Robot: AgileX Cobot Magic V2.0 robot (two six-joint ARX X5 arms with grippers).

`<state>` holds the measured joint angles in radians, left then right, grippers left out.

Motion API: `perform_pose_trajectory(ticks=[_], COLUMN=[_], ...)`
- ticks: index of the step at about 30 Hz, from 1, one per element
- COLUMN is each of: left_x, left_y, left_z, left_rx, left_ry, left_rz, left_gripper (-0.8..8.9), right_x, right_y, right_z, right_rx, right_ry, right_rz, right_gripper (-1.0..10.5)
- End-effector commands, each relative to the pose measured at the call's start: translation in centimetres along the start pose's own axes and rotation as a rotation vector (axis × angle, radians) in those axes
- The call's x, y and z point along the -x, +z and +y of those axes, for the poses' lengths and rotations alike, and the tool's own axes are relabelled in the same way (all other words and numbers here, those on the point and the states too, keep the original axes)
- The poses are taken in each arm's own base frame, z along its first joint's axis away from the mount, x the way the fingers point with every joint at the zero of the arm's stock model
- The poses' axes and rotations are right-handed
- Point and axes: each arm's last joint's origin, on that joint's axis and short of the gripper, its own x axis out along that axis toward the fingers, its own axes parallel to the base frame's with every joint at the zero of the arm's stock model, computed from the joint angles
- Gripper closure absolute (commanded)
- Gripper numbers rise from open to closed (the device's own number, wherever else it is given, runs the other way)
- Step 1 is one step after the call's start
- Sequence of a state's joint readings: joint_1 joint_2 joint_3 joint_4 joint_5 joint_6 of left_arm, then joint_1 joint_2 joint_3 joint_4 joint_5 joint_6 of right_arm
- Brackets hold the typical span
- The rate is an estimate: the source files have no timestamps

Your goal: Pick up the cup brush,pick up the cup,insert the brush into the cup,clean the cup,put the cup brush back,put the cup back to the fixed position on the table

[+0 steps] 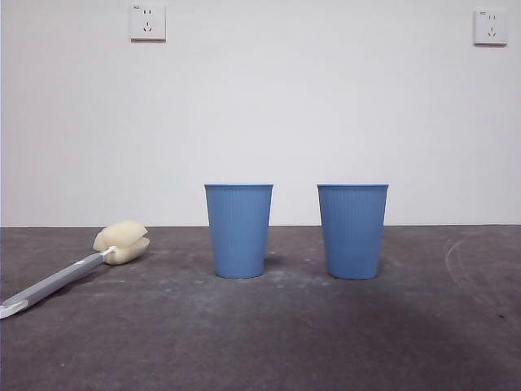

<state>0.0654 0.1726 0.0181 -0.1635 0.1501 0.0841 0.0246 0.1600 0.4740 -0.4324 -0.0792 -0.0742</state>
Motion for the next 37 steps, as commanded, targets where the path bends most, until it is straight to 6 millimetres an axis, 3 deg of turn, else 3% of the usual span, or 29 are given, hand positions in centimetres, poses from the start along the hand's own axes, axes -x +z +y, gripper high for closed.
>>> perform_pose_trajectory(ticks=[1,10,37], left_x=[-0.1,-0.5,-0.5], left_y=[-0.2,-0.4,-0.4], left_z=[0.0,0.1,0.1], left_rx=[0.012,0.017,0.018], left_ry=[-0.004,-0.007,-0.007], left_rz=[0.011,0.045,0.05], left_gripper=[8.17,8.17,8.17], right_x=[-1.0,-3.3,-3.4], right_y=[-3.4,-11.0,-11.1], right_z=[0.1,0.4,0.4], right_rx=[0.003,-0.008,-0.01], right_ry=[-0.009,-0.006,-0.002], right_rz=[0.014,0.159,0.154], right_gripper=[9.5,9.5,9.5])
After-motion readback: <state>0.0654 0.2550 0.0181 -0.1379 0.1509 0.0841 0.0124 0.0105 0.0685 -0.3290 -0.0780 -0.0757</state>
